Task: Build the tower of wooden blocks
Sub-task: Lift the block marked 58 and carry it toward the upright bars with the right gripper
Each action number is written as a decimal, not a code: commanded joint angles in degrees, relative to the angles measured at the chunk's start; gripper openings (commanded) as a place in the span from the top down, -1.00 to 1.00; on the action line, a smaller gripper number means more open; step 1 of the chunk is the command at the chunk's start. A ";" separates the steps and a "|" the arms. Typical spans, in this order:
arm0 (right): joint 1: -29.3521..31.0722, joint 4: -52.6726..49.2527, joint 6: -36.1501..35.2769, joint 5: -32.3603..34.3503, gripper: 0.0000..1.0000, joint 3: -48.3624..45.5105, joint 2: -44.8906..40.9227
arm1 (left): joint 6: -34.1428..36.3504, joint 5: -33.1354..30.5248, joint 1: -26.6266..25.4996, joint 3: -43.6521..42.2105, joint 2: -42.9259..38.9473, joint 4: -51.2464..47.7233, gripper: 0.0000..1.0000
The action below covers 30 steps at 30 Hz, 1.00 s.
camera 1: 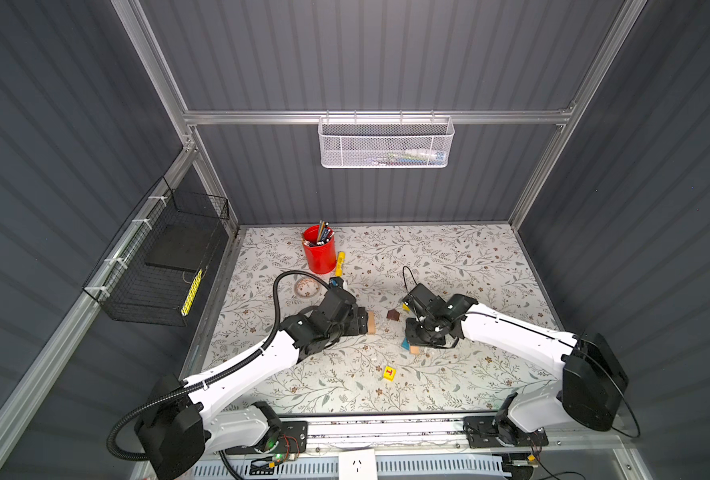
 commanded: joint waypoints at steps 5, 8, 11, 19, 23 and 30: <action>0.90 1.81 -3.78 -3.28 0.56 10.16 9.08 | -1.39 3.75 2.33 -1.11 2.61 1.90 -0.54; 1.16 2.21 -4.14 -3.54 0.57 13.39 12.53 | -2.28 3.10 3.10 -1.61 2.84 2.17 -0.48; 1.43 3.54 -4.33 -4.27 0.58 15.42 15.32 | -3.01 2.60 3.99 -2.50 2.58 2.42 -0.45; 2.03 4.06 -4.32 -4.19 0.59 21.04 22.17 | -3.51 2.87 6.89 -3.38 3.19 3.08 -0.40; 2.05 3.90 -4.23 -3.76 0.60 23.37 25.27 | -3.87 2.82 8.04 -3.99 3.35 3.16 -0.39; 1.96 3.01 -3.35 -1.27 0.60 25.21 28.10 | -4.29 3.17 8.93 -5.41 2.65 3.42 -0.37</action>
